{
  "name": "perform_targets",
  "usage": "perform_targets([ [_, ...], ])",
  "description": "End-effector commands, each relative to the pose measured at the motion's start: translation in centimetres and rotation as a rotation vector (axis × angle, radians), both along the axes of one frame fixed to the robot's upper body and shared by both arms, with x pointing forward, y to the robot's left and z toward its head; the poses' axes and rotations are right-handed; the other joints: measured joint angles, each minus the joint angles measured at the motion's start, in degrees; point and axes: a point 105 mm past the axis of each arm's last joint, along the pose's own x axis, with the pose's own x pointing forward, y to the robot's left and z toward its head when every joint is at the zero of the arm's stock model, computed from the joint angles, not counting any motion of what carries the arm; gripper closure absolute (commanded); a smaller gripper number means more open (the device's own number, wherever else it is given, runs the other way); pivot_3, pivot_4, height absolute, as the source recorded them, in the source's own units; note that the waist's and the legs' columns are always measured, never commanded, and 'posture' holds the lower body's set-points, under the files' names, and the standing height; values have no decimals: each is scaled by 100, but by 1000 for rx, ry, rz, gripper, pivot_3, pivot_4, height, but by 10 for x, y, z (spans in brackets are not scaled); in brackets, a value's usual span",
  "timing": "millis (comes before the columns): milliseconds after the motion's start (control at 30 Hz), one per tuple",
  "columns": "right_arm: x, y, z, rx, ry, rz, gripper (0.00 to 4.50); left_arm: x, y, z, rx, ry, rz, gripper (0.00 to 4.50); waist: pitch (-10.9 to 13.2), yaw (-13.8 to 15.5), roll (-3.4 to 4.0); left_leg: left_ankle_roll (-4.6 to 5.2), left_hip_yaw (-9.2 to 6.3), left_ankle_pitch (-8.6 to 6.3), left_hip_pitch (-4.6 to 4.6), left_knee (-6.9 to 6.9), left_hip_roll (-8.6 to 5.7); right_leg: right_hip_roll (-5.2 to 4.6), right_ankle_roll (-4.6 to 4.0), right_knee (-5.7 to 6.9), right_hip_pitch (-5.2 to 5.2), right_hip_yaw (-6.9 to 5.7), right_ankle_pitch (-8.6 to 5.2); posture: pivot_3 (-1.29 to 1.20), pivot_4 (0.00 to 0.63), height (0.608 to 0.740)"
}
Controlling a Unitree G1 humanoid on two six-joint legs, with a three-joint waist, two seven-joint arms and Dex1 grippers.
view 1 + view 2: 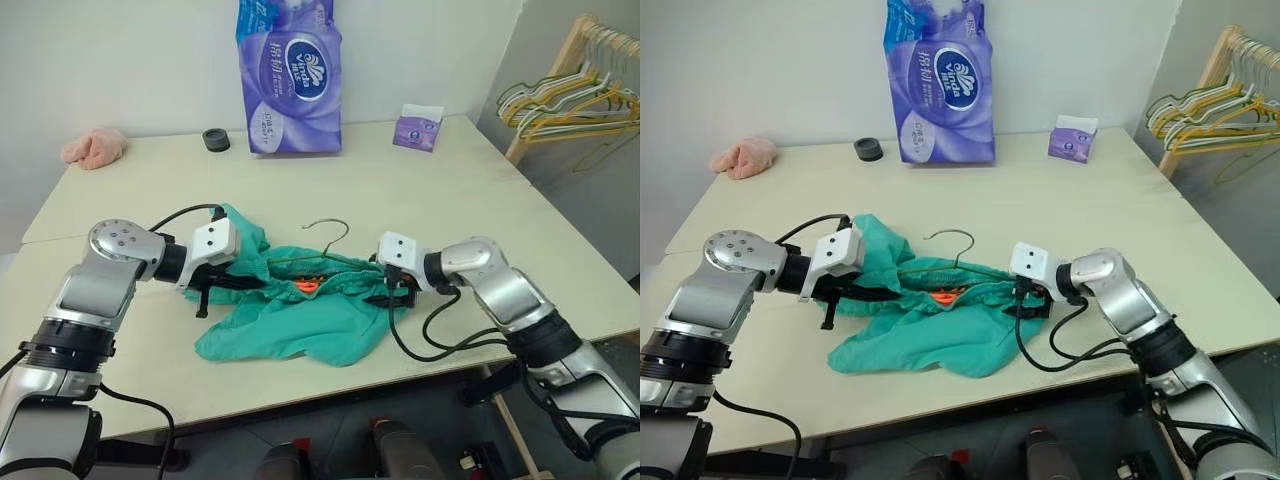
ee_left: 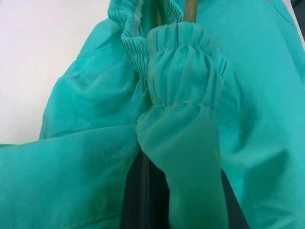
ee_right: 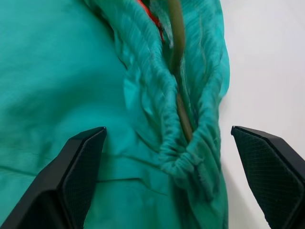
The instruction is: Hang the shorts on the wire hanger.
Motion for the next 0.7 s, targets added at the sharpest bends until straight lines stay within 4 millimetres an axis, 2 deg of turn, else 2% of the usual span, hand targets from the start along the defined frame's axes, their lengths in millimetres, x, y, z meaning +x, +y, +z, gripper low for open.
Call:
perform_targets([
  [33, 5, 8, 9, 13, -15, 32, 26, 2, -9, 12, -26, -35, -36, 4500, 0, -13, 0, 0, 0, 0, 0, 0, 0, 0, 0, 1, 0, 1, 0, -175, 56, 740],
  [133, 5, 14, 11, 41, 18, 45, 626, 2, -10, 13, -35, -36, -38, 4500, 0, -31, 1, 0, -2, 0, 0, 0, 2, 1, 0, 2, -1, 0, 0, -169, 55, 740],
  [200, 4, 16, 12, 57, 33, 52, 1252, 2, -12, 14, -50, -41, -37, 4500, 0, -33, 1, 0, -2, 0, 0, 0, 2, 1, 0, 2, -1, 0, 0, -166, 54, 740],
  [500, -6, 14, 22, 80, 46, 95, 4454, -3, -14, 13, -79, -18, -37, 4500, -1, -20, 1, -1, -3, 0, 0, 0, 1, 0, 0, 2, -1, -1, 0, -166, 50, 740],
  [633, -13, 10, 30, 85, 38, 112, 4485, -4, -16, 17, -119, 33, -29, 4500, -2, -19, 3, -1, -4, 0, 0, 0, 1, 0, 0, 2, -1, -1, 0, -168, 54, 740],
  [700, -17, 8, 34, 92, 33, 117, 4500, 4, -16, 21, -144, 9, 8, 3916, -2, 3, 3, 0, -4, 0, -1, 0, 1, 0, 0, 2, -1, -2, 0, -171, 56, 740],
])
